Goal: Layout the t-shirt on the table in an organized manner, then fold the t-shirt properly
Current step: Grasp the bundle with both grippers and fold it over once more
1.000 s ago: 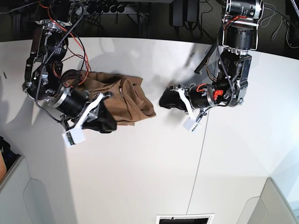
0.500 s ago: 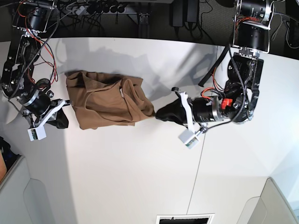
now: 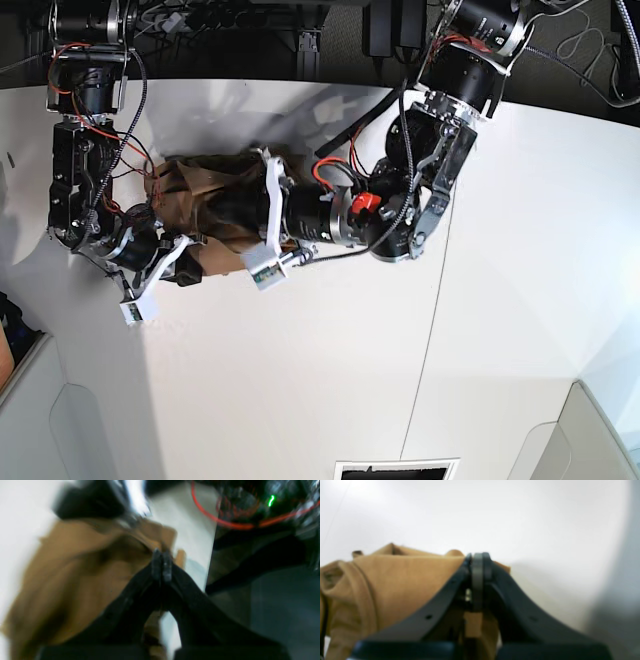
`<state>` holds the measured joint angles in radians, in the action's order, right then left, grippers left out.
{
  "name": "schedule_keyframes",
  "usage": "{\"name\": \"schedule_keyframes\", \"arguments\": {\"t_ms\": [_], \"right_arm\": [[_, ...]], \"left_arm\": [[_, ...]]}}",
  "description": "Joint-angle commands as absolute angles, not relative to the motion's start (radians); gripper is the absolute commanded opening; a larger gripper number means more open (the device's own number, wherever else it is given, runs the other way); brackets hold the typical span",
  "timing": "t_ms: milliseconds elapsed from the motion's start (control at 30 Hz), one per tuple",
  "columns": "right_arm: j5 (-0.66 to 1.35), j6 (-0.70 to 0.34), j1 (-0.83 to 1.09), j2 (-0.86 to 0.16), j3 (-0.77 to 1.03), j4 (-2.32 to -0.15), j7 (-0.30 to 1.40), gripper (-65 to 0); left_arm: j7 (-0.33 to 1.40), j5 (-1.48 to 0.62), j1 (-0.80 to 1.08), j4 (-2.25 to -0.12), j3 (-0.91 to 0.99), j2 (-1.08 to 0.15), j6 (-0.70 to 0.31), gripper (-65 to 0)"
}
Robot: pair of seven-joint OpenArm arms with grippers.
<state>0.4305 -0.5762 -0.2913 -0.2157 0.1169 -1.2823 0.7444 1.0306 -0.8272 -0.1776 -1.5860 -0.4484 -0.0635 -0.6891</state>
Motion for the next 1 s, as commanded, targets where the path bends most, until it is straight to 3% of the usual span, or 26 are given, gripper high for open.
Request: {"name": "schedule_keyframes", "arguments": {"t_ms": [0,267,633,967], "right_arm": [[0.426,-0.579,-0.311,-0.224,0.107,-1.290,0.725,-65.0],[0.421,-0.572,-0.309,-0.224,0.064,-1.287,0.719,-65.0],[0.464,-0.564,-0.310,-0.224,0.066,-1.349,0.724,-65.0],[0.464,-0.565,-0.347,-0.191,0.054,-1.355,0.759,-65.0]], "left_arm": [[1.002,-0.831,-0.179,-1.601,-0.461,-0.056,-0.698,-65.0],[0.939,-0.721,-0.075,-1.601,-0.470,-0.099,-0.698,-65.0],[0.968,-0.842,-0.067,-1.649,-0.376,-0.202,-0.698,-65.0],[0.955,-0.818,-0.052,-1.619,-0.388,-0.202,-0.698,-65.0]]}}
